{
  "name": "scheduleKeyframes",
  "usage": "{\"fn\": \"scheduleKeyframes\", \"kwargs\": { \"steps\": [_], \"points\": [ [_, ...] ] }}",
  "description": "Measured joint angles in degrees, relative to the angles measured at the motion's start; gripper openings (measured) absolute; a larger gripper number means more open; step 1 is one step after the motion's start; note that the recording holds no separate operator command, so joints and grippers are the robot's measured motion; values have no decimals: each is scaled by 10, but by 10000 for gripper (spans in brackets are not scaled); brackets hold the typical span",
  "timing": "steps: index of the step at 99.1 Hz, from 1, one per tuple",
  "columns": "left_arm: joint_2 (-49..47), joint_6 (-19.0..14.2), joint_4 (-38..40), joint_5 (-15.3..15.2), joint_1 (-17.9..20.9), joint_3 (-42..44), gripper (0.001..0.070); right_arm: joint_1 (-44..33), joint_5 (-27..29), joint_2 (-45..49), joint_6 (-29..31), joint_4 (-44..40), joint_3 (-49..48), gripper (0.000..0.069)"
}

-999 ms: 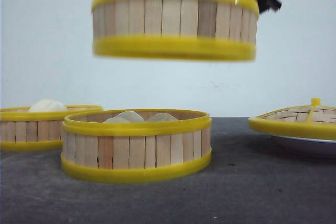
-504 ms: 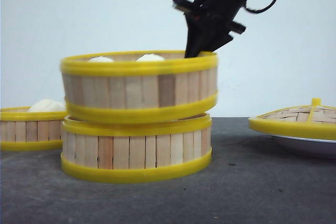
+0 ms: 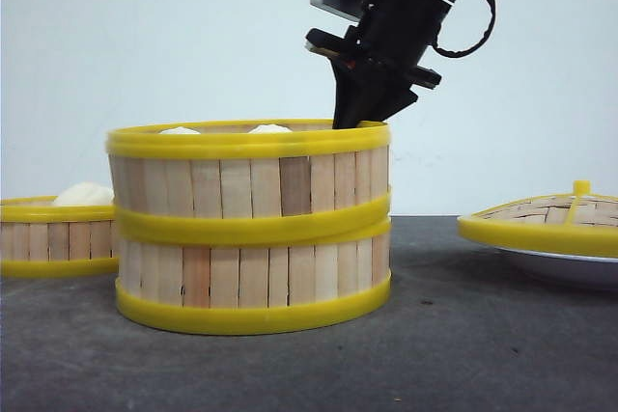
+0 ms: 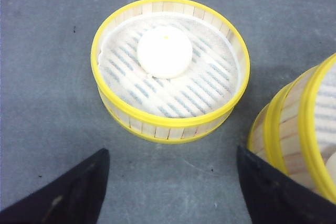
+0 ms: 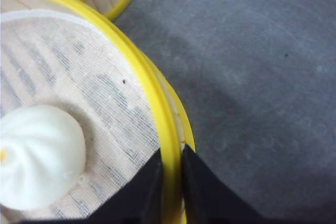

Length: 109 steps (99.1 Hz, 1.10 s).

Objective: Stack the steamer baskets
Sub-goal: 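Open the right gripper and raise it away from the stack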

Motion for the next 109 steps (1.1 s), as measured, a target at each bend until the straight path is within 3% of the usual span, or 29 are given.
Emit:
{"fn": "scheduleKeyframes", "kwargs": {
  "steps": [98,103,109],
  "points": [
    [0,0,0,0,0,0,468,-12,-7,39,18,33,0,30],
    [0,0,0,0,0,0,468,-11,-8,39,18,34,0,44],
    [0,0,0,0,0,0,468,-11,-8,40,19,40,0,110]
  ]
}}
